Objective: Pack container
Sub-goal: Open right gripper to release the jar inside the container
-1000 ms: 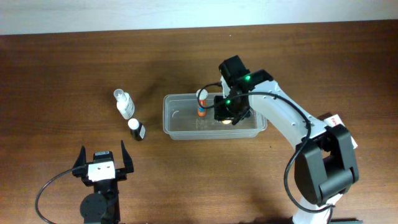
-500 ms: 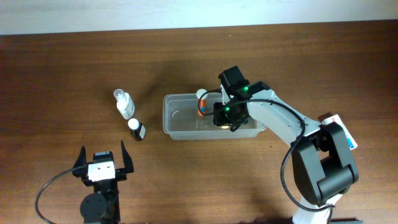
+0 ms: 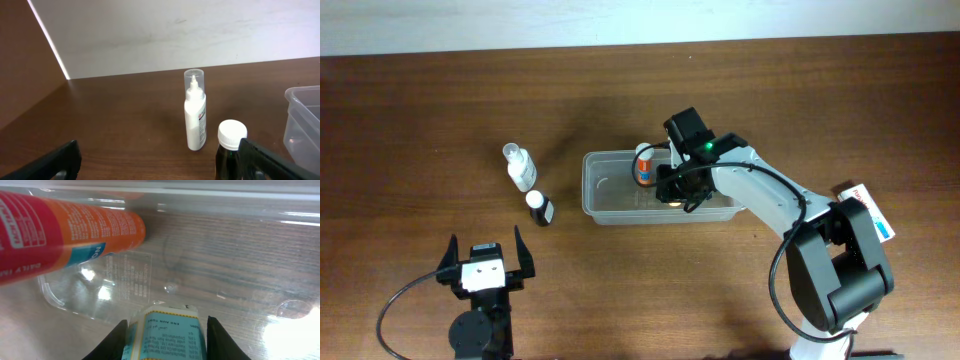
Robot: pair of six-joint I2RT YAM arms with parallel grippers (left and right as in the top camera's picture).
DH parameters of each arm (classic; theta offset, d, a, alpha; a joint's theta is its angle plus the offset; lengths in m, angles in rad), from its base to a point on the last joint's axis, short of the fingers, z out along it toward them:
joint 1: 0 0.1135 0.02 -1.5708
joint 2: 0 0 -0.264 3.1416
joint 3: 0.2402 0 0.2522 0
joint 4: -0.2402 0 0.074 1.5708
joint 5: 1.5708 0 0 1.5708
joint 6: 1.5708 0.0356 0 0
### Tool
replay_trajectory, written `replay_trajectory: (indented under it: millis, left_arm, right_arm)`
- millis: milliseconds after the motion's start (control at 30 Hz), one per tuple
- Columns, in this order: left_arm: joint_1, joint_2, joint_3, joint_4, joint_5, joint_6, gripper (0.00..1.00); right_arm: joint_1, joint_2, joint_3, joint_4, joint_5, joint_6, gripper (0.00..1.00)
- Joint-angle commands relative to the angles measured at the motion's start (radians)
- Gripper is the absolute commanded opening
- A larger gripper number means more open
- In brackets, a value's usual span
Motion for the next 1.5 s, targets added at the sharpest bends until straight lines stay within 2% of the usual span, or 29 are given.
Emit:
replay_trajectory:
  millis: [0, 333, 500, 1100, 1467]
  left_arm:
    - [0.001, -0.007, -0.002, -0.004, 0.003, 0.02, 1.0]
    - [0.001, -0.007, -0.002, -0.004, 0.003, 0.02, 1.0]
    - [0.001, -0.007, -0.002, -0.004, 0.003, 0.02, 1.0]
    - [0.001, -0.007, -0.002, -0.004, 0.003, 0.02, 1.0]
    - [0.001, -0.007, -0.002, -0.004, 0.003, 0.02, 1.0]
  right_arm:
    - [0.005, 0.002, -0.007, 0.003, -0.01, 0.012, 0.16]
    - [0.004, 0.002, -0.007, 0.002, -0.01, 0.012, 0.33]
    - [0.004, 0.002, -0.007, 0.002, -0.013, 0.012, 0.46]
    - [0.0, 0.001, 0.006, -0.015, -0.013, 0.012, 0.49]
    - [0.0, -0.003, 0.179, -0.134, 0.016, -0.008, 0.49]
